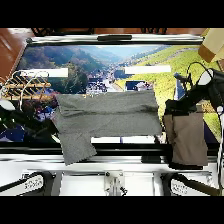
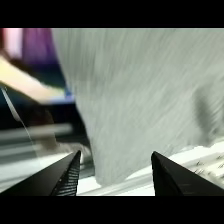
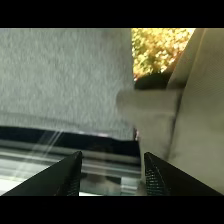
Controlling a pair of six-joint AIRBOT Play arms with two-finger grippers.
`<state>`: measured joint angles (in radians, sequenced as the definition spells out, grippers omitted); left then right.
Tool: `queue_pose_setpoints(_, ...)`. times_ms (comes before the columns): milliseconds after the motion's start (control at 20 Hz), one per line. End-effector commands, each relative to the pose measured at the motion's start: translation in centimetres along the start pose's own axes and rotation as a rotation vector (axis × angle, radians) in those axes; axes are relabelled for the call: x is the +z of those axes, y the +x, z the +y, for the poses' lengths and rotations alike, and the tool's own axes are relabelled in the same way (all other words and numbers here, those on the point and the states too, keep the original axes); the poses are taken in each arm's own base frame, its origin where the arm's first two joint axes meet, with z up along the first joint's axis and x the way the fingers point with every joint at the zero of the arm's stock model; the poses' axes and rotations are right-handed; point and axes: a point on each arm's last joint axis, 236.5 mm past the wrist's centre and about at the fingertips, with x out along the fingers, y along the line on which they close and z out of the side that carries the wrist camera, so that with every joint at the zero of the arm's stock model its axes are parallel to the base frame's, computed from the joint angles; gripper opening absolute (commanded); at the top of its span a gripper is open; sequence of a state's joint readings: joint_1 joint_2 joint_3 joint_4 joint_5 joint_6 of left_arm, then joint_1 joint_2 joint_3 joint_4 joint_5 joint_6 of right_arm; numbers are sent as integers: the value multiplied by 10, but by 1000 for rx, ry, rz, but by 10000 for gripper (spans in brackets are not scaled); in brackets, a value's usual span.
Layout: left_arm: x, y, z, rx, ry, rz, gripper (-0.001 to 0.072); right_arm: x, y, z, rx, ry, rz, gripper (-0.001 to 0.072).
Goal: Fold the shirts.
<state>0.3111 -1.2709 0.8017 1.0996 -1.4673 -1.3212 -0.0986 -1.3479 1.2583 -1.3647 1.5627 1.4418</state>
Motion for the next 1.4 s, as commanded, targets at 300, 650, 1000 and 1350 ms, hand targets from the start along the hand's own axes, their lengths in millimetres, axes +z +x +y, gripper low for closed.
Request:
queue_pose_setpoints(300, -5, 61, 9, -34, -70, -138, 438, -2, 10, 12, 76, 42, -59, 513)
queue_pose_setpoints(650, -1, 60, 10, -22, -47, -150, 32, -34, 56, 45, 86, -33, 60, 661)
queue_pose_setpoints(1000, 1, 50, 22, -41, -79, -169, 32, -51, 94, 21, -34, 35, 90, 659)
queue_pose_setpoints(1350, 1, 50, 22, -41, -79, -169, 32, -56, 104, -9, -151, 57, 116, 659)
